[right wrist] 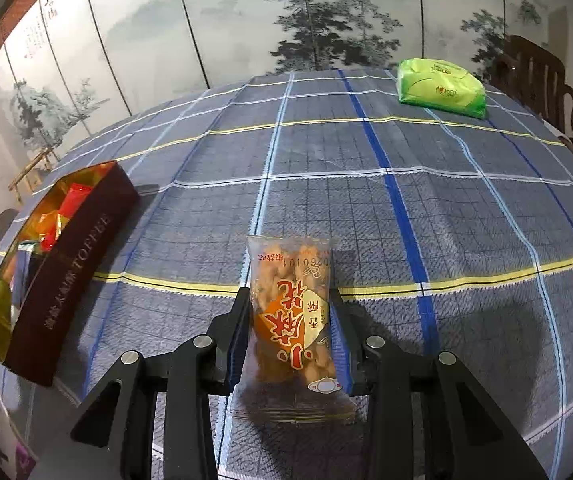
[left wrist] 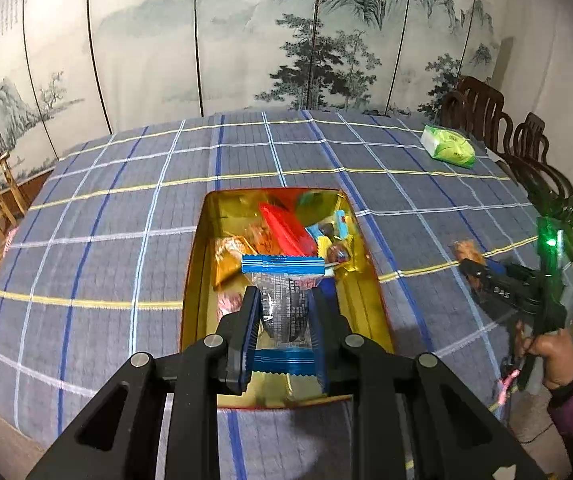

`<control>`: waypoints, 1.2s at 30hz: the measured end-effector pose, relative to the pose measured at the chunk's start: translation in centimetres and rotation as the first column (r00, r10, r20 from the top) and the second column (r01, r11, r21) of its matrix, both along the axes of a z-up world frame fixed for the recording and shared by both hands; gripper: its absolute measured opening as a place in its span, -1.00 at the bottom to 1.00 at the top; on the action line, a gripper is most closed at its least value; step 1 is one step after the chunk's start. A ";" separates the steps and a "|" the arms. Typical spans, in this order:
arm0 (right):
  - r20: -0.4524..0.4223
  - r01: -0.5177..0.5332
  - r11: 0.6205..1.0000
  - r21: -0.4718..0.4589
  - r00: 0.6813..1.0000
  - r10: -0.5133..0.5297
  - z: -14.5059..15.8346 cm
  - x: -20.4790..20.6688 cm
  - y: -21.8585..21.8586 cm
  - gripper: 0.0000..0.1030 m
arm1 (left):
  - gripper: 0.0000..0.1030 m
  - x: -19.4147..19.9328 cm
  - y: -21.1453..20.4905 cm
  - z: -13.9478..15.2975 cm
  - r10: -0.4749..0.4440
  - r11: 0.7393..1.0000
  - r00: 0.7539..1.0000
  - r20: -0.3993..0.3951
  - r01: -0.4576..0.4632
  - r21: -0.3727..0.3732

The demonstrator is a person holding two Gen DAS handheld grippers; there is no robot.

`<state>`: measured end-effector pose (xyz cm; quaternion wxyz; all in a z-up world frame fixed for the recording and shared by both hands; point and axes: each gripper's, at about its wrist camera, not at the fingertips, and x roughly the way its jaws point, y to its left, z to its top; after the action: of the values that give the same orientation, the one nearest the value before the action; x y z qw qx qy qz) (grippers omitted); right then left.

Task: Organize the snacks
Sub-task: 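Carry the candy pack over the tin and release it with the left gripper, then carry the orange peanut packet over the tin with the right gripper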

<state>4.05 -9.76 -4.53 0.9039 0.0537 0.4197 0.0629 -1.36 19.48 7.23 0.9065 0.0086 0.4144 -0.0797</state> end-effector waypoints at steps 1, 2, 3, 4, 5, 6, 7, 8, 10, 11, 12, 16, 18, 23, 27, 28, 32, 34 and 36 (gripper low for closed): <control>0.006 0.004 1.000 -0.003 1.000 -0.004 0.1 0.0 0.0 -0.28 | -0.59 0.4 -0.1 -0.2 -0.004 1.000 1.000 0.005 0.004 0.009; 0.005 0.007 1.000 -0.003 1.000 -0.007 0.1 0.0 0.0 -0.28 | -0.59 0.6 -0.1 -0.3 -0.005 1.000 1.000 0.009 0.005 0.016; -0.001 0.013 1.000 -0.003 1.000 -0.013 0.0 0.1 0.0 -0.28 | -0.59 0.9 -0.2 -0.4 -0.005 1.000 1.000 0.015 0.004 0.027; -0.001 0.018 1.000 -0.001 1.000 -0.018 0.0 0.1 -0.1 -0.28 | -0.59 1.3 -0.3 -0.6 -0.003 0.999 1.000 0.023 0.003 0.039; 0.001 0.023 1.000 -0.001 1.000 -0.023 0.0 0.1 -0.1 -0.28 | -0.59 1.6 -0.2 -0.7 -0.003 0.999 1.000 0.027 0.002 0.042; 0.000 0.025 1.000 0.000 1.000 -0.025 0.0 0.1 -0.2 -0.28 | -0.59 1.9 -0.2 -0.8 -0.002 0.999 1.000 0.029 0.001 0.042; 0.001 0.026 1.000 -0.002 1.000 -0.026 0.0 0.1 -0.1 -0.28 | -0.59 2.2 -0.1 -1.0 0.001 0.999 1.000 0.031 -0.002 0.045; 0.002 0.026 1.000 -0.005 1.000 -0.026 0.0 0.1 -0.1 -0.28 | -0.59 2.6 -0.1 -1.1 0.004 0.999 0.999 0.035 -0.006 0.052; 0.005 0.025 1.000 -0.013 1.000 -0.025 0.0 0.1 -0.1 -0.28 | -0.59 3.1 -0.1 -1.5 0.007 0.998 0.999 0.041 -0.009 0.065; 0.005 0.026 1.000 -0.016 1.000 -0.026 0.0 0.1 0.0 -0.28 | -0.59 3.4 -0.2 -1.7 0.009 0.997 0.999 0.042 -0.012 0.072; 0.006 0.026 0.999 -0.018 1.000 -0.026 0.0 0.1 0.0 -0.28 | -0.59 3.7 -0.2 -1.9 0.010 0.996 0.999 0.044 -0.014 0.083; 0.005 0.026 0.999 -0.020 1.000 -0.026 0.0 0.1 0.1 -0.28 | -0.59 4.1 -0.2 -2.2 0.011 0.996 0.999 0.047 -0.015 0.092; 0.005 0.027 0.999 -0.026 1.000 -0.027 0.0 0.0 0.1 -0.28 | -0.59 4.1 -0.4 -2.2 0.011 0.995 0.998 0.059 -0.017 0.100; 0.003 0.029 0.999 -0.040 1.000 -0.028 0.0 0.0 0.4 -0.27 | -0.56 3.9 -0.6 -2.1 0.014 0.992 0.997 0.079 -0.023 0.122; 0.003 0.030 0.999 -0.042 1.000 -0.029 0.0 0.0 0.4 -0.27 | -0.56 3.8 -0.5 -2.0 0.028 0.992 0.996 0.079 -0.037 0.121; 0.003 0.030 0.999 -0.042 1.000 -0.030 0.0 0.0 0.4 -0.27 | -0.56 3.7 -0.4 -2.0 0.032 0.992 0.996 0.079 -0.042 0.119; 0.002 0.029 0.999 -0.044 1.000 -0.029 0.0 0.1 0.5 -0.27 | -0.43 3.3 -0.3 -1.9 0.057 0.990 0.995 0.086 -0.068 0.126; 0.001 0.030 0.999 -0.044 1.000 -0.030 0.1 0.1 0.5 -0.27 | -0.24 3.1 -0.2 -1.7 0.071 0.987 0.993 0.098 -0.084 0.133; -0.004 0.034 0.999 -0.040 0.999 -0.034 0.1 0.1 0.4 -0.27 | -0.11 2.8 -0.1 -1.5 0.085 0.984 0.990 0.112 -0.101 0.147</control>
<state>4.12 -9.35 -4.48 0.9048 0.0429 0.4218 0.0390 1.42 19.39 5.72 0.9266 0.0629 0.3708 -0.0048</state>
